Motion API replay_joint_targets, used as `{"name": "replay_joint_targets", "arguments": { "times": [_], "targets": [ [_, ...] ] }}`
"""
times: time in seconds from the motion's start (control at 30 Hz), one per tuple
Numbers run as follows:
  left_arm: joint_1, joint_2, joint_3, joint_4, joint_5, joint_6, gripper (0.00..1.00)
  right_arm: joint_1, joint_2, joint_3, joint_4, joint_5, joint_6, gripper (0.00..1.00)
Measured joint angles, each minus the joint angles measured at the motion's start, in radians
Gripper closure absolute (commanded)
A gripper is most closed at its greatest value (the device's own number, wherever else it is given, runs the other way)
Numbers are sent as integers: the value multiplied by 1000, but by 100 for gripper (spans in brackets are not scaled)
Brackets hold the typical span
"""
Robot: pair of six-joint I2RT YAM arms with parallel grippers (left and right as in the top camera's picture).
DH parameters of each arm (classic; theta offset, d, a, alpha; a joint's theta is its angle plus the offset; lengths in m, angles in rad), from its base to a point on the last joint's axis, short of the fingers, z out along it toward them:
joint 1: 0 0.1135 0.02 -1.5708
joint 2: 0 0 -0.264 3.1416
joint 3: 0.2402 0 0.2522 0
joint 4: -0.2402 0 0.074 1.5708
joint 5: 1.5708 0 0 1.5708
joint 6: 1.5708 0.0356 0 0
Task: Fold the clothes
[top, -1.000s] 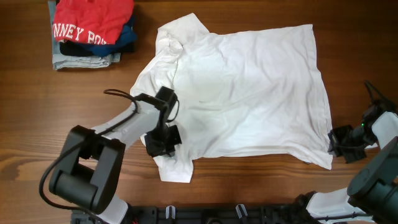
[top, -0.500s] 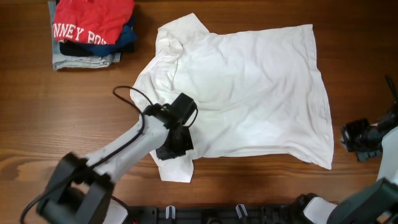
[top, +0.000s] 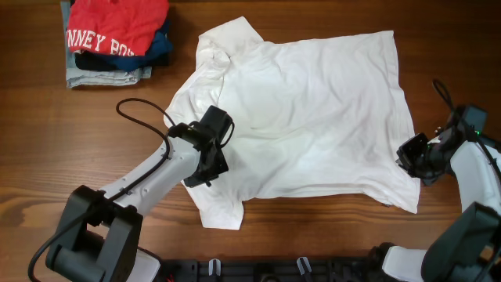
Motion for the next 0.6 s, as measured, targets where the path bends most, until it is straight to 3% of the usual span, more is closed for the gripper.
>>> {"name": "replay_joint_targets", "arguments": {
  "times": [0.3, 0.6],
  "targets": [
    [1, 2, -69, 49, -11, -1, 96, 0, 158, -1, 61, 20, 27, 90],
    [6, -27, -146, 121, 13, -23, 96, -3, 174, 0, 64, 78, 112, 96]
  ]
}}
